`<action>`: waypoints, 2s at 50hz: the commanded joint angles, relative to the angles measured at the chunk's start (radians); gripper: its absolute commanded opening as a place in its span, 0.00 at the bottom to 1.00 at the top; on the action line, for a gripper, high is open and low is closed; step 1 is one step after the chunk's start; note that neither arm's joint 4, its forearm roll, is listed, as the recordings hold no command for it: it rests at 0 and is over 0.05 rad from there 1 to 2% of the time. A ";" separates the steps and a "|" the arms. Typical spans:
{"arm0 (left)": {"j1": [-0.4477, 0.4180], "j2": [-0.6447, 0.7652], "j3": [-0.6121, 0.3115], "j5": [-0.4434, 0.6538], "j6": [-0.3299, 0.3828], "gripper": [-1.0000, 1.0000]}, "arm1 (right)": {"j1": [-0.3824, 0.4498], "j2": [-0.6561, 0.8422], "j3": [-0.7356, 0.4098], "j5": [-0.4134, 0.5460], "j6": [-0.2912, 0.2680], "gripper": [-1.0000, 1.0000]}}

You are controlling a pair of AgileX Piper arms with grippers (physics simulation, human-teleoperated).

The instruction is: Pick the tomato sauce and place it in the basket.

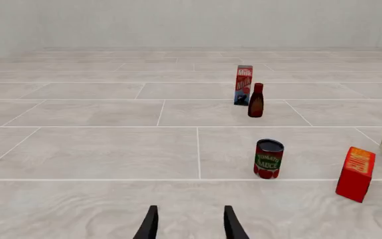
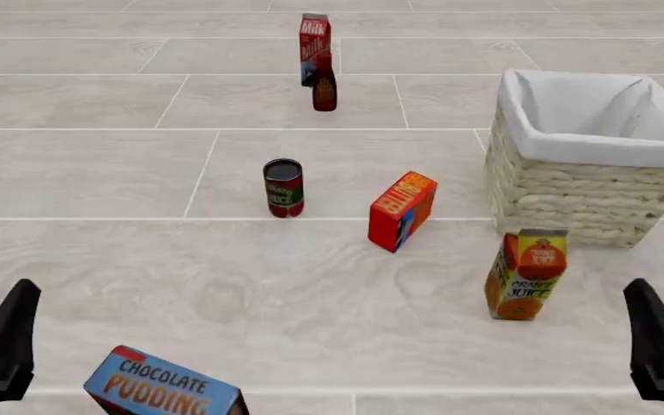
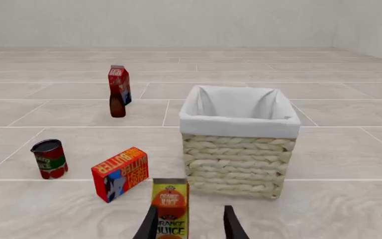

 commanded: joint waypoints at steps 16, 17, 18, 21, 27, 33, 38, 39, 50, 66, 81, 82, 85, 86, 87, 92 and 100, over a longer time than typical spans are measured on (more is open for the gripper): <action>0.000 0.000 0.000 0.000 0.000 1.00 | -0.010 0.068 -0.001 -0.049 -0.020 1.00; 0.000 0.000 0.000 0.000 0.000 1.00 | -0.011 0.089 -0.005 -0.064 -0.020 1.00; 0.000 0.000 0.000 0.000 0.000 1.00 | -0.010 0.103 -0.013 -0.073 -0.016 1.00; 0.000 0.000 0.000 0.000 0.000 1.00 | 0.006 0.163 -0.053 -0.097 -0.028 1.00; 0.000 0.000 0.000 0.000 0.000 1.00 | 0.043 0.328 -0.138 -0.164 -0.060 1.00; 0.000 0.000 0.000 0.000 0.000 1.00 | 0.065 0.419 -0.199 -0.198 -0.072 1.00; 0.000 0.000 0.000 0.000 0.000 1.00 | 0.101 0.534 -0.263 -0.224 -0.101 1.00; 0.000 0.000 0.000 0.000 0.000 1.00 | 0.103 0.567 -0.277 -0.228 -0.109 1.00; 0.000 0.000 0.000 0.000 0.000 1.00 | 0.183 0.724 -0.383 -0.250 -0.108 1.00; 0.000 0.000 0.000 0.000 0.000 1.00 | 0.412 1.130 -0.595 -0.346 -0.148 1.00; 0.000 0.000 0.000 0.000 0.000 1.00 | 0.514 1.277 -0.704 -0.344 -0.153 1.00; 0.000 0.000 0.000 0.000 0.000 1.00 | 0.514 1.277 -0.704 -0.344 -0.153 1.00; 0.000 0.000 0.000 0.000 0.000 1.00 | 0.520 1.325 -0.744 -0.336 -0.138 1.00; 0.000 0.000 0.000 0.000 0.000 1.00 | 0.520 1.325 -0.744 -0.337 -0.138 1.00; 0.000 0.000 0.000 0.000 0.000 1.00 | 0.532 1.342 -0.761 -0.330 -0.129 1.00; 0.000 0.000 0.000 0.000 0.000 1.00 | 0.555 1.381 -0.803 -0.316 -0.127 1.00; 0.000 0.000 0.000 0.000 0.000 1.00 | 0.588 1.457 -0.871 -0.279 -0.134 1.00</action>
